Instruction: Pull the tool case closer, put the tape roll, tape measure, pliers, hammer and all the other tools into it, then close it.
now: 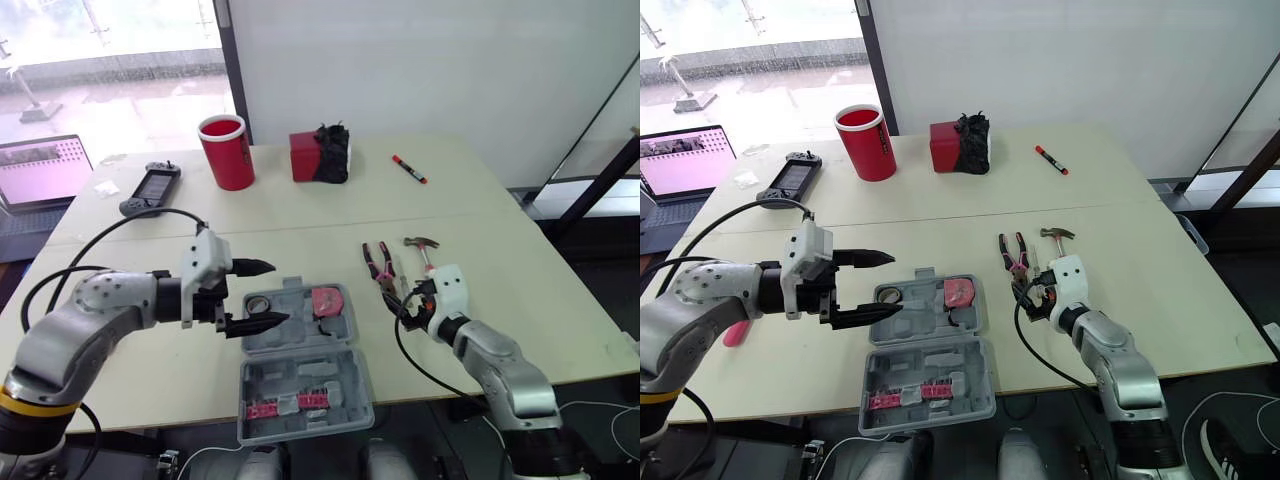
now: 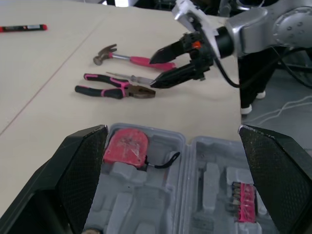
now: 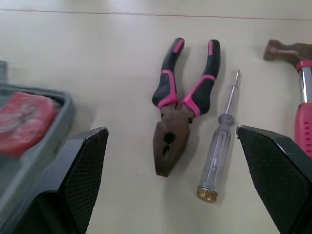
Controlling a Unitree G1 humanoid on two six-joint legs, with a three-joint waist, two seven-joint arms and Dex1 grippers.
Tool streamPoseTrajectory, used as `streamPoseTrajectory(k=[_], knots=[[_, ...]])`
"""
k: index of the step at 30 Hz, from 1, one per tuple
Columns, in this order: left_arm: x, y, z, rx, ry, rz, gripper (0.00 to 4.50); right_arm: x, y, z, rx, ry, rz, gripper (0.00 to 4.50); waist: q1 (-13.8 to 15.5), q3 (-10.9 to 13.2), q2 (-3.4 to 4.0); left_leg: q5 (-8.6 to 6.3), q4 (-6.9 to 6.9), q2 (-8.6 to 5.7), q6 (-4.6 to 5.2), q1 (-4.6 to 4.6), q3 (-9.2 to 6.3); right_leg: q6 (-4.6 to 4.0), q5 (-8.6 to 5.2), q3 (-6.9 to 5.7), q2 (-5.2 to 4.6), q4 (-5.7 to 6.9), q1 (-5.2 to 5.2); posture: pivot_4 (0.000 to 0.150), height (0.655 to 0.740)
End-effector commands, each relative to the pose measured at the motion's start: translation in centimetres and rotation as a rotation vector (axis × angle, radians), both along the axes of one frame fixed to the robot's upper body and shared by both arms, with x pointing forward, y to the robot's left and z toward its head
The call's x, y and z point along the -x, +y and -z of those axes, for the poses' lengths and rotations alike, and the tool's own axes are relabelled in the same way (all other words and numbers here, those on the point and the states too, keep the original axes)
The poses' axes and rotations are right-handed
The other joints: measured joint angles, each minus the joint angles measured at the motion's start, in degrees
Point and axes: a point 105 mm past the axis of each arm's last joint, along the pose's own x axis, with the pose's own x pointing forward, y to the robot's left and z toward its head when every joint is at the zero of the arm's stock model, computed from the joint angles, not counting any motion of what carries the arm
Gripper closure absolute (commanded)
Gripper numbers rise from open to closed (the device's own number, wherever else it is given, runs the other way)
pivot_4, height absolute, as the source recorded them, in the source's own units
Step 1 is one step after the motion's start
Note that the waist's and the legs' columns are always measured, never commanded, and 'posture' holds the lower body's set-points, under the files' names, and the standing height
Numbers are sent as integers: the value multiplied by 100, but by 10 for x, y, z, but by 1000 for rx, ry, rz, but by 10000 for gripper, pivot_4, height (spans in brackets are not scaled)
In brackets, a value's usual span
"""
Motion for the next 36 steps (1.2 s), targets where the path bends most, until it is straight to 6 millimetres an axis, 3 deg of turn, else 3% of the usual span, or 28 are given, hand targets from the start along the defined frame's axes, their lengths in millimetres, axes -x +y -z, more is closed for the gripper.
streamPoseTrajectory(k=[1, 9, 15, 18, 23, 31, 36], knots=[[1, 5, -4, -28, -33, -14, 0, -12, 10, -5, 3, -44, -2, 545, -9, 0, 1, 1, 0, 0, -1, 0, 1, -1, 1, 1, 0, 0, 0, 1500, 7400], [-4, 26, 3, -71, -60, -108, 0, -25, 22, 11, 10, -22, 9, 545, 1, 1, 2, 1, 0, -1, -1, 0, 1, -1, 1, 2, 0, -1, 0, 1500, 7400], [-2, 30, 5, -76, -59, -129, 0, -27, 32, 23, 16, 9, -6, 545, -2, 1, 2, 2, 1, 1, -3, 1, 0, -2, 2, 2, 1, 2, 0, 1500, 7400], [-2, 32, 7, -78, -57, -137, 0, -31, 34, 31, 9, 27, 14, 9428, -5, 1, 2, 2, 1, 1, -3, 1, 0, -2, 3, 2, 1, 3, 0, 1500, 7400], [-3, 33, 7, -80, -60, -146, 0, -34, 26, 39, -2, 49, 86, 34407, -17, 0, 1, 3, 1, 3, -5, 5, 0, -5, 4, 3, 4, 6, 0, 1500, 7400], [-4, 31, 11, -74, -59, -150, 0, -33, 24, 34, -2, 27, 62, 34870, -13, 0, 1, 3, 3, 6, -5, 6, 0, -6, 5, 3, 7, 8, 1, 1500, 7400], [-4, 30, 14, -79, -55, -147, 0, -13, 39, 33, 38, 43, -102, 34871, 0, 1, 1, 3, 0, 5, -5, 5, 0, -5, 4, 3, 7, 7, 0, 1500, 7400]])
